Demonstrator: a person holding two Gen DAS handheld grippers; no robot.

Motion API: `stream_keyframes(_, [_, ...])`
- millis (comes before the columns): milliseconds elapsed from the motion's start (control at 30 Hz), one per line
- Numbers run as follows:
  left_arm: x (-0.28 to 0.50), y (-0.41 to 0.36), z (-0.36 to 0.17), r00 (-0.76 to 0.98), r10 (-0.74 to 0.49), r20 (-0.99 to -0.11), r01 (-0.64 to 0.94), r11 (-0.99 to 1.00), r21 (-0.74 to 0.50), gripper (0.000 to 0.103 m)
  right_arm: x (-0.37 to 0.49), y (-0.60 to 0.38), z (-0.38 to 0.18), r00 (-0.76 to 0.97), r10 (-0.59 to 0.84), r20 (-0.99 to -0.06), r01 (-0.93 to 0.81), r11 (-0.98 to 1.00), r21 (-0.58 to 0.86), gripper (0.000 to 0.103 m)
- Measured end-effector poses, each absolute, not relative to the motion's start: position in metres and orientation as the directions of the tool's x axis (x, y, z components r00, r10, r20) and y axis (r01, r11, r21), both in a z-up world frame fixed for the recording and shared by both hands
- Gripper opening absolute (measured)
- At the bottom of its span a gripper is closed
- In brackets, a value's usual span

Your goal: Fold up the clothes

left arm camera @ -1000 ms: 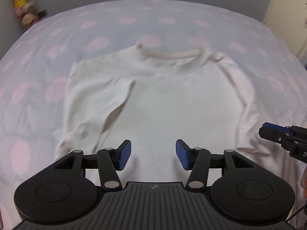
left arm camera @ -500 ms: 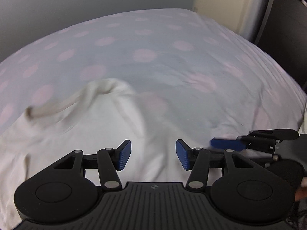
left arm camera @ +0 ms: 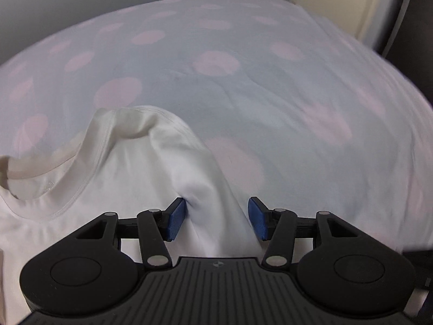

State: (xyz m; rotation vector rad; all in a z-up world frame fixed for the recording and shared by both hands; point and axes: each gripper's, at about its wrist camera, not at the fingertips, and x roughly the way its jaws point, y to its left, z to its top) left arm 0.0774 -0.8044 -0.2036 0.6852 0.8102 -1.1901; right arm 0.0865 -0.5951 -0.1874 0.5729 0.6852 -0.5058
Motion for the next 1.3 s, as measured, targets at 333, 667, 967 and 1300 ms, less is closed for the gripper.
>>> stream_keyframes(333, [0.115, -0.844, -0.198, 0.424, -0.405, -0.810, 0.905, 0.216, 0.366, 0.040, 0.083, -0.593, -0.187, 0.672, -0.236, -0.702, 0.597, 0.734, 0.325, 0.031])
stream_keyframes(667, [0.162, -0.835, -0.158, 0.268, -0.412, -0.871, 0.904, 0.421, 0.080, 0.050, 0.084, -0.593, -0.188, 0.670, -0.236, -0.704, 0.595, 0.738, 0.319, 0.031])
stream_keyframes(967, [0.141, -0.850, -0.192, 0.105, -0.262, -0.959, 0.884, 0.466, -0.030, 0.030, 0.078, -0.603, -0.185, 0.675, -0.256, -0.692, 0.618, 0.709, 0.340, 0.031])
stream_keyframes(1300, [0.139, -0.847, -0.160, -0.039, -0.449, -0.893, 0.954, 0.249, -0.167, 0.005, 0.054, -0.622, -0.175, 0.690, -0.259, -0.676, 0.624, 0.687, 0.373, 0.027])
